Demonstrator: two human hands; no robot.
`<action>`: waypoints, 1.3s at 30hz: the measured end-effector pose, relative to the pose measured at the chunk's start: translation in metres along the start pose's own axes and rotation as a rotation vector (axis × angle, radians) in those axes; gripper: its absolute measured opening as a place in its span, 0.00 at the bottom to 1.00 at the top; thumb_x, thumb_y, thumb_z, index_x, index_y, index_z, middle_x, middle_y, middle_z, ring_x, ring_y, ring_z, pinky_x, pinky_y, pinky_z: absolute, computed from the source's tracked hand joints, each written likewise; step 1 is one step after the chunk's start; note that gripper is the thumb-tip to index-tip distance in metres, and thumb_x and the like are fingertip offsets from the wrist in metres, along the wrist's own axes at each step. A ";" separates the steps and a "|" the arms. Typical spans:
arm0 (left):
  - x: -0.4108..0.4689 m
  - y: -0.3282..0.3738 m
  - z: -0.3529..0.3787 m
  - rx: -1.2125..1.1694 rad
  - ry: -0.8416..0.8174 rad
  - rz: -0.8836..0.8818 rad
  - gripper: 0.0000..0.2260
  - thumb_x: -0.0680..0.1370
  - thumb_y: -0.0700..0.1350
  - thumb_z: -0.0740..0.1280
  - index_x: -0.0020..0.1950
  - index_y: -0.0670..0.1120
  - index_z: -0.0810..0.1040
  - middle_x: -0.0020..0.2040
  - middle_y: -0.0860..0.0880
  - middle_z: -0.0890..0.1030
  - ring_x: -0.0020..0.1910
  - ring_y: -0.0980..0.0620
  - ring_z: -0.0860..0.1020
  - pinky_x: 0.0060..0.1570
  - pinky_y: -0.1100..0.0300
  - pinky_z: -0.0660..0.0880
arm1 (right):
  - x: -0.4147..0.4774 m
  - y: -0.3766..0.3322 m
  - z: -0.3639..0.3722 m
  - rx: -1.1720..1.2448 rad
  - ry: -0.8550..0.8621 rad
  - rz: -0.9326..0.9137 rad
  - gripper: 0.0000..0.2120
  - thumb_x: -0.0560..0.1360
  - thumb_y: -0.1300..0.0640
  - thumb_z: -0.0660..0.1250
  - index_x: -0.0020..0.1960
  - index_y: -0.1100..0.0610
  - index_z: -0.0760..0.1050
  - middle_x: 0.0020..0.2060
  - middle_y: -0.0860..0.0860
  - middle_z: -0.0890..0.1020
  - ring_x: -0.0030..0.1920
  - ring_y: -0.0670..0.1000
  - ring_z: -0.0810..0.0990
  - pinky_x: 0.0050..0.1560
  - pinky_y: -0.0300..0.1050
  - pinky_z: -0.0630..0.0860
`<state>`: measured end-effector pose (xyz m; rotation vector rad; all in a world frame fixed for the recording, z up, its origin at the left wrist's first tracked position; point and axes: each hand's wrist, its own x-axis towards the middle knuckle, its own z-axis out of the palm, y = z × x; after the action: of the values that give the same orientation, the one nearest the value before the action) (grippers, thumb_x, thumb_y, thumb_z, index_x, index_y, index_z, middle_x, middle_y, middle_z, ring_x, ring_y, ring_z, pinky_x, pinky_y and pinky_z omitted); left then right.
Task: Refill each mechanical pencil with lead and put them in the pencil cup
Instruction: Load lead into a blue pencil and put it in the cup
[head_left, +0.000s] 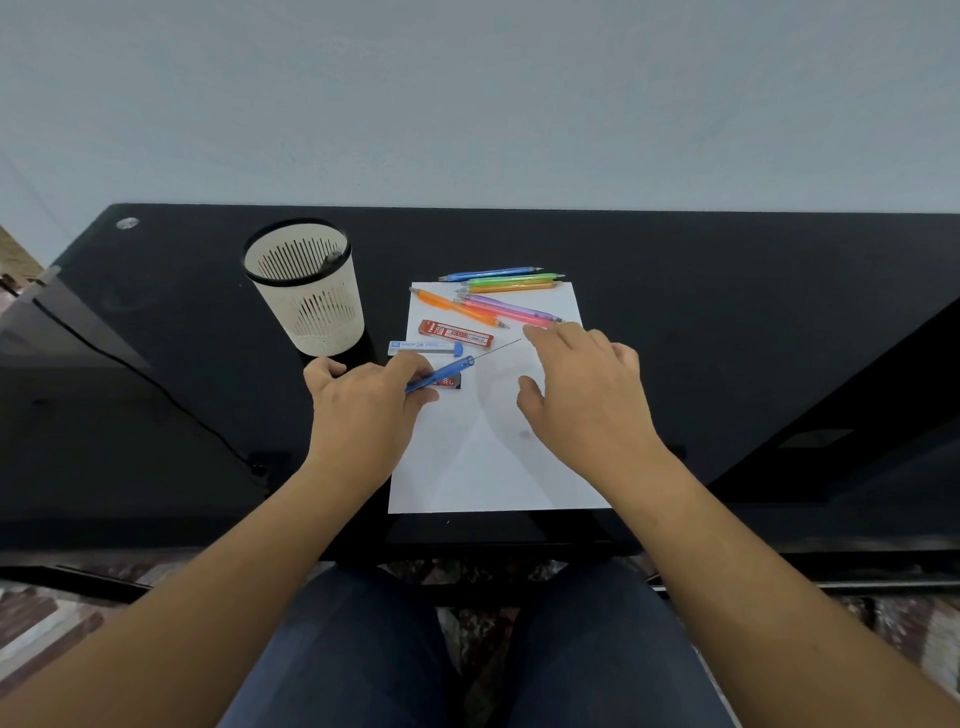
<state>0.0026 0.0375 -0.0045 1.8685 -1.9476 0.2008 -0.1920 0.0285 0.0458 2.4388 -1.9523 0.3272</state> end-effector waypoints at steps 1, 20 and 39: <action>0.000 0.000 0.000 0.004 -0.009 -0.005 0.08 0.77 0.50 0.70 0.53 0.50 0.78 0.39 0.51 0.82 0.37 0.50 0.78 0.53 0.53 0.55 | 0.000 0.000 0.001 -0.001 -0.013 0.006 0.23 0.79 0.48 0.58 0.73 0.50 0.62 0.68 0.47 0.70 0.65 0.49 0.70 0.67 0.50 0.62; -0.001 0.005 0.000 0.063 -0.006 0.062 0.10 0.74 0.50 0.73 0.51 0.48 0.80 0.36 0.50 0.82 0.33 0.49 0.76 0.45 0.55 0.53 | -0.001 -0.011 0.004 0.007 -0.113 -0.008 0.27 0.79 0.53 0.58 0.75 0.53 0.55 0.70 0.49 0.67 0.67 0.50 0.67 0.70 0.55 0.60; -0.001 0.010 -0.005 0.138 -0.078 0.046 0.13 0.79 0.55 0.63 0.61 0.54 0.77 0.45 0.54 0.82 0.42 0.52 0.76 0.45 0.55 0.50 | 0.004 0.009 0.011 -0.083 -0.224 -0.001 0.22 0.77 0.58 0.58 0.70 0.49 0.64 0.63 0.49 0.72 0.62 0.53 0.70 0.63 0.54 0.63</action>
<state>-0.0060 0.0406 0.0013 1.9461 -2.0783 0.2870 -0.1982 0.0209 0.0345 2.5193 -1.9989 -0.0290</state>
